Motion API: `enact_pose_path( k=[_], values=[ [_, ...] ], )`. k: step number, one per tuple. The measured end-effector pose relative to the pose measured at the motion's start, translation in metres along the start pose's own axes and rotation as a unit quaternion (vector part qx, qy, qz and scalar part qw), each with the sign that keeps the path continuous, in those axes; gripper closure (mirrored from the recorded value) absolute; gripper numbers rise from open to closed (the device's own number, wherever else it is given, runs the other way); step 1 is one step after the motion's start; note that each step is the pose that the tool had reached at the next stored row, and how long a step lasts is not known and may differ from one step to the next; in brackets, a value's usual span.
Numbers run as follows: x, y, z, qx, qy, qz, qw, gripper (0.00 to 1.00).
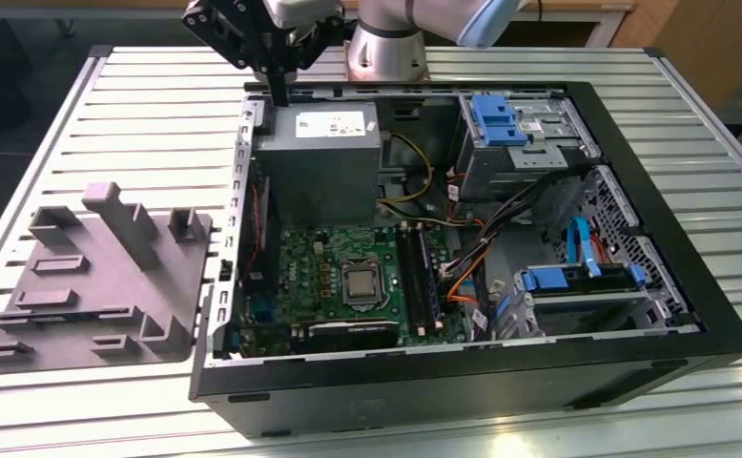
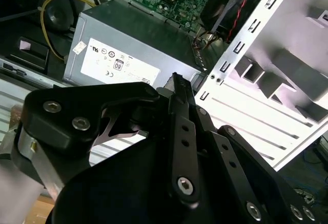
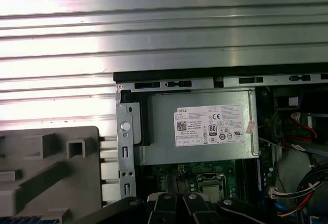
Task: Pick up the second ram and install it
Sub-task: 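Reach for the second ram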
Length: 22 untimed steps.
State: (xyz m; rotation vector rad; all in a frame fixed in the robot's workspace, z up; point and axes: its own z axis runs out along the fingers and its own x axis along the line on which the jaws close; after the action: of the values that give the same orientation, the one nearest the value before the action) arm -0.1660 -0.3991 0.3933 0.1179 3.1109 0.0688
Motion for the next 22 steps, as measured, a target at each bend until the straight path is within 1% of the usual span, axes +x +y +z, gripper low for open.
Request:
enact_pose_path(
  k=[10,22],
  values=[
    [0.0094,-0.0007,-0.0003,-0.0001,-0.0004,0.000,1.0000,0.89],
    [0.0168,-0.0013,-0.0005,-0.0001,-0.0005,0.000,1.0000,0.89]
  ],
)
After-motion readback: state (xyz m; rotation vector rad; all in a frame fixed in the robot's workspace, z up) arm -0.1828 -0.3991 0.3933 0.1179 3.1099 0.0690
